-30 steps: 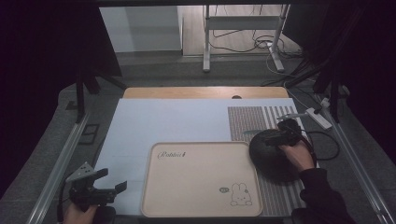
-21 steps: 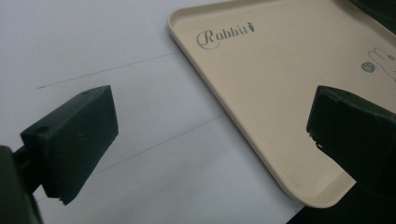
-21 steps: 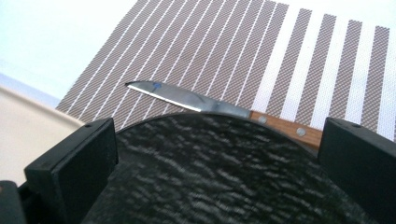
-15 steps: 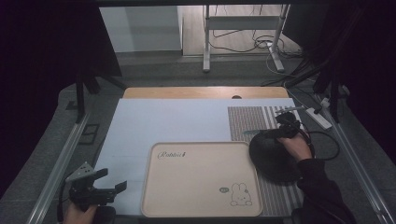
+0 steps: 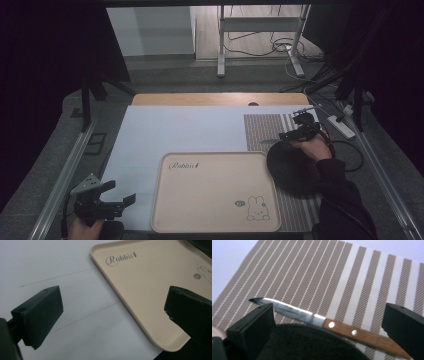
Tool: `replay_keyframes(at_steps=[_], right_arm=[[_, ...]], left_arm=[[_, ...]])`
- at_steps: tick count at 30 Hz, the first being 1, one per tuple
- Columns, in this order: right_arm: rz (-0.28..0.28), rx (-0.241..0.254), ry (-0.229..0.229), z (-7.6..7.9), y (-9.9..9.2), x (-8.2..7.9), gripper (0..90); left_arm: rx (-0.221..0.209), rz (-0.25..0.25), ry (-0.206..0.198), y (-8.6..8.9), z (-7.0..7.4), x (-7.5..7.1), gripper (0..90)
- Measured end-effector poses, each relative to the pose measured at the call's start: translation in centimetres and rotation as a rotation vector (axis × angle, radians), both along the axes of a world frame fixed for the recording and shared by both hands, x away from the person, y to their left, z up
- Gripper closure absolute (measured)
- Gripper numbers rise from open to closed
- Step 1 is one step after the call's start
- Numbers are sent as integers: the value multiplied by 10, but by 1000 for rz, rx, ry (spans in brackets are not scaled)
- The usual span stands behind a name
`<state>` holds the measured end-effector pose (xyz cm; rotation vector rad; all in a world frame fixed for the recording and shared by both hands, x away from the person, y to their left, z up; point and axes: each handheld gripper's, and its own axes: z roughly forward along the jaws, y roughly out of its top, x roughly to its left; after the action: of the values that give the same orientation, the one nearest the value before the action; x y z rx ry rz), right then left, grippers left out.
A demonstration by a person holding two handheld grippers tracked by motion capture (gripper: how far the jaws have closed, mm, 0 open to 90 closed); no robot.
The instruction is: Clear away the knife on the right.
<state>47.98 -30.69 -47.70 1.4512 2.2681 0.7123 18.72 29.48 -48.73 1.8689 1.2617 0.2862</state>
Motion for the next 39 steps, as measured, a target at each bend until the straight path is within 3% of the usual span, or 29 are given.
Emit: replay_keyframes(at_steps=[1, 2, 4, 8, 12, 13, 21, 26, 31, 39], right_arm=[[0, -2, -5, 0, -1, 2, 66], [-6, -7, -5, 1, -3, 5, 172], [-5, -8, -4, 1, -5, 6, 222], [-5, 5, 28, 1, -18, 11, 498], [-4, 14, 67, -2, -34, 16, 839], [-4, -9, 58, -3, -40, 18, 892], [-39, -53, 60, -13, -65, 26, 892], [-67, -36, 78, -16, -83, 22, 892], [-68, -12, 100, -18, -90, 17, 892], [-15, -30, 173, -14, -88, 2, 892]], left_arm=[[0, 0, 0, 0, 0, 0, 21], [1, 0, 1, 0, 0, 0, 21], [0, 0, 1, 0, 0, 0, 21], [0, 1, 1, 0, 0, 0, 21], [2, 0, 2, 0, 0, 0, 21], [2, 1, 1, 0, 0, 0, 22], [2, 1, 3, 0, 0, 0, 22], [5, 1, 4, 0, 0, 0, 22], [12, -2, 5, -1, 0, 0, 22], [18, -2, 6, -2, 0, 0, 23]])
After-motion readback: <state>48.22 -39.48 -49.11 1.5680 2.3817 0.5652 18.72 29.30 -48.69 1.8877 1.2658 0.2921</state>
